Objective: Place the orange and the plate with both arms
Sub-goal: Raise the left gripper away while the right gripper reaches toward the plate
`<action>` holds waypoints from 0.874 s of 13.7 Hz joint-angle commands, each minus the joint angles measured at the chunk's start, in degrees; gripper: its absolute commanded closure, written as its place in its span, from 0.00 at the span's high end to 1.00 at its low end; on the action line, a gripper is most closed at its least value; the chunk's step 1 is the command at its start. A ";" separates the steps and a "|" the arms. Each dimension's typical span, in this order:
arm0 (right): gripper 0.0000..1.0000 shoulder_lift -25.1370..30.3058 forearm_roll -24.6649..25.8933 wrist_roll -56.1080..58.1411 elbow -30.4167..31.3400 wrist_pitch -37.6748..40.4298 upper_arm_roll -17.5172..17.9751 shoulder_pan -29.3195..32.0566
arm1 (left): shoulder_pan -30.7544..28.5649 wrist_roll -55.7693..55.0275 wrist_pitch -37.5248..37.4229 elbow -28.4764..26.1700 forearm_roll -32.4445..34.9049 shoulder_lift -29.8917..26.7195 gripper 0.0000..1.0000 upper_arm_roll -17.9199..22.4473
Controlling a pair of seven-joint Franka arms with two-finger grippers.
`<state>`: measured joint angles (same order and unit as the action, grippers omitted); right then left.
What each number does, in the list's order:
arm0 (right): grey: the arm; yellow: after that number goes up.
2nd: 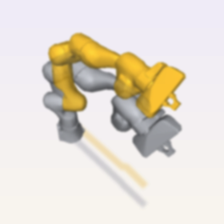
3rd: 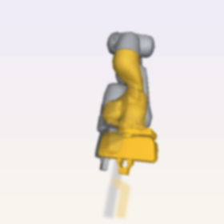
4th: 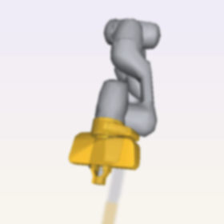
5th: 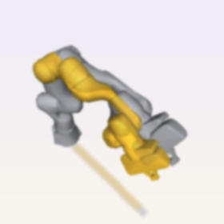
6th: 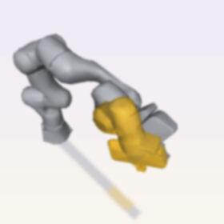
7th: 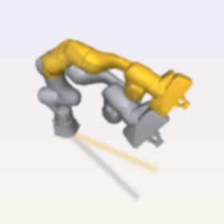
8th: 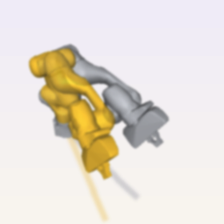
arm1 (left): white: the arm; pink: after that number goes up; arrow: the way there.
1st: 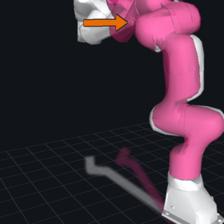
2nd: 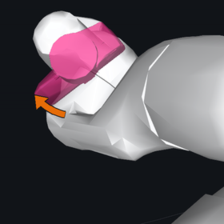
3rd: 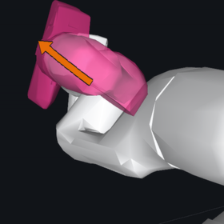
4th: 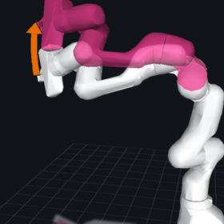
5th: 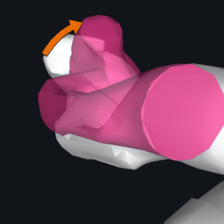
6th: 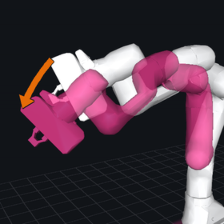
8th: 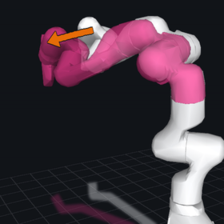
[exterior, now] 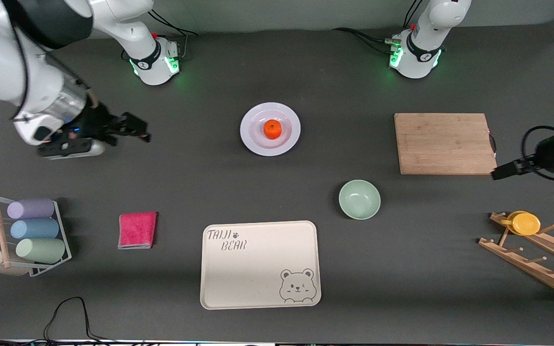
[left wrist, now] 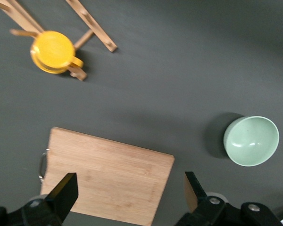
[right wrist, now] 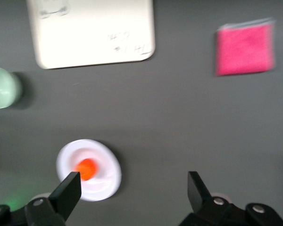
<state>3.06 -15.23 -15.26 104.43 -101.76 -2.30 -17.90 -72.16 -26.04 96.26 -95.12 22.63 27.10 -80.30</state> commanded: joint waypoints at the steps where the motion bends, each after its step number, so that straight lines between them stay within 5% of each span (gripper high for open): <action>1: 1.00 3.52 -8.64 -1.18 6.64 -4.65 -0.78 -0.29 | -0.96 3.71 -2.65 3.96 -0.75 -0.91 1.00 -0.73; 6: 1.00 8.63 -29.71 13.34 22.36 -13.72 -1.13 -0.38 | -1.23 14.49 -11.07 11.59 0.13 -0.91 1.00 0.76; 8: 1.00 7.49 -38.96 24.26 26.42 -13.73 -4.45 -0.21 | -1.14 21.36 -18.62 18.37 0.22 -0.82 1.00 1.90; 12: 1.00 1.44 -56.36 52.71 34.76 -12.85 -8.77 -0.12 | -1.22 21.39 -21.56 18.66 3.47 -0.91 1.00 2.43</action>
<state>7.23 -63.96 25.10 135.50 -114.59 -10.44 -18.03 -74.09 -5.57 75.79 -76.63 24.62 27.03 -78.44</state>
